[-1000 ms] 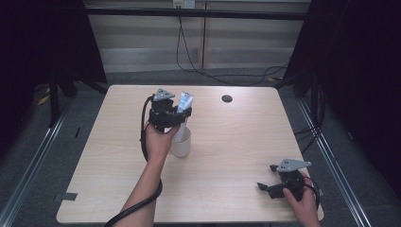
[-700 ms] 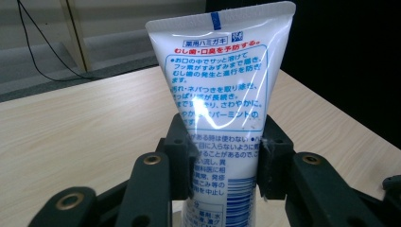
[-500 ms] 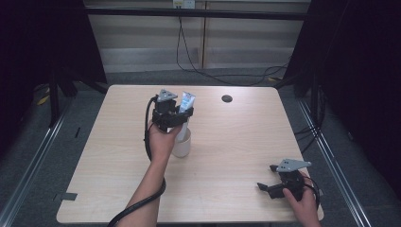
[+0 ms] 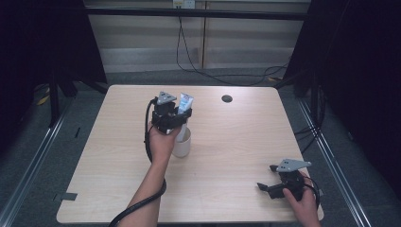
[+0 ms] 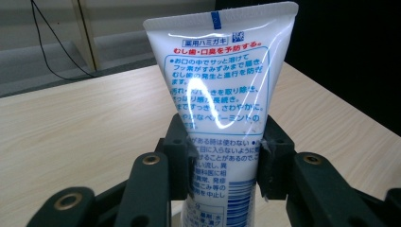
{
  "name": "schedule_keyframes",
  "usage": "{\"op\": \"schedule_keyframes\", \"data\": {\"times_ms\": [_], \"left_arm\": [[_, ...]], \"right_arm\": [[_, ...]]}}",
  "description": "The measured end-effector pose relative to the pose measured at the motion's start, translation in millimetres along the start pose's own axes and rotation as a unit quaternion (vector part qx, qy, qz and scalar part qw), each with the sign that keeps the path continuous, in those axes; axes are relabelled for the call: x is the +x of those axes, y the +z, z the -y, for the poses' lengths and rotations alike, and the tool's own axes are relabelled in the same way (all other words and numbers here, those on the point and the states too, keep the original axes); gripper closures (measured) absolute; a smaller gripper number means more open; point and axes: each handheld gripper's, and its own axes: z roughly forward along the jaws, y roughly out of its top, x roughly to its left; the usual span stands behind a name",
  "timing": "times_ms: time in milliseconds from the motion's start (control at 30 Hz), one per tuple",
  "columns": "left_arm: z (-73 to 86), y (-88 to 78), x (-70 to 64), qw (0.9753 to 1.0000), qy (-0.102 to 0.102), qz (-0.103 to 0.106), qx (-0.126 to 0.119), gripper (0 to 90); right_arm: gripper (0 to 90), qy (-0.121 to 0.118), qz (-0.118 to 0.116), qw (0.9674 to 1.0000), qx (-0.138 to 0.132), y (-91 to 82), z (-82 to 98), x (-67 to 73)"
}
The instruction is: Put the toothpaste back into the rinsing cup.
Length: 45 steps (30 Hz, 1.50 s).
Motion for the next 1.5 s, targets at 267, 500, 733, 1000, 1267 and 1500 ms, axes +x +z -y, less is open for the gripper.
{"op": "schedule_keyframes", "data": {"times_ms": [267,500,733,1000,1267,1500], "left_arm": [[4.0,5.1,-0.9,1.0000,0.002,-0.002,0.002,62.9],[9.3,6.2,-0.6,1.0000,0.003,-0.007,0.003,62.7],[14.0,5.7,-0.9,0.9999,0.003,-0.010,0.005,62.3],[21.3,3.6,-1.8,0.9999,0.003,-0.011,0.008,62.0],[29.8,0.3,-6.1,0.9998,0.008,-0.015,0.010,61.8],[36.6,-0.8,-5.2,0.9997,0.007,-0.018,0.017,61.6]], "right_arm": [[10.6,0.000,-0.001,1.0000,0.000,0.0,-0.1,0.0],[10.6,0.001,-0.001,1.0000,0.000,0.0,-0.1,0.1],[10.6,0.000,0.000,1.0000,0.000,0.1,0.0,0.0],[10.6,0.000,0.000,1.0000,0.000,0.0,0.0,0.0],[10.6,0.000,0.000,1.0000,0.000,0.1,-0.1,0.0],[10.5,-0.001,-0.001,1.0000,0.000,0.3,-0.1,-0.1]]}}
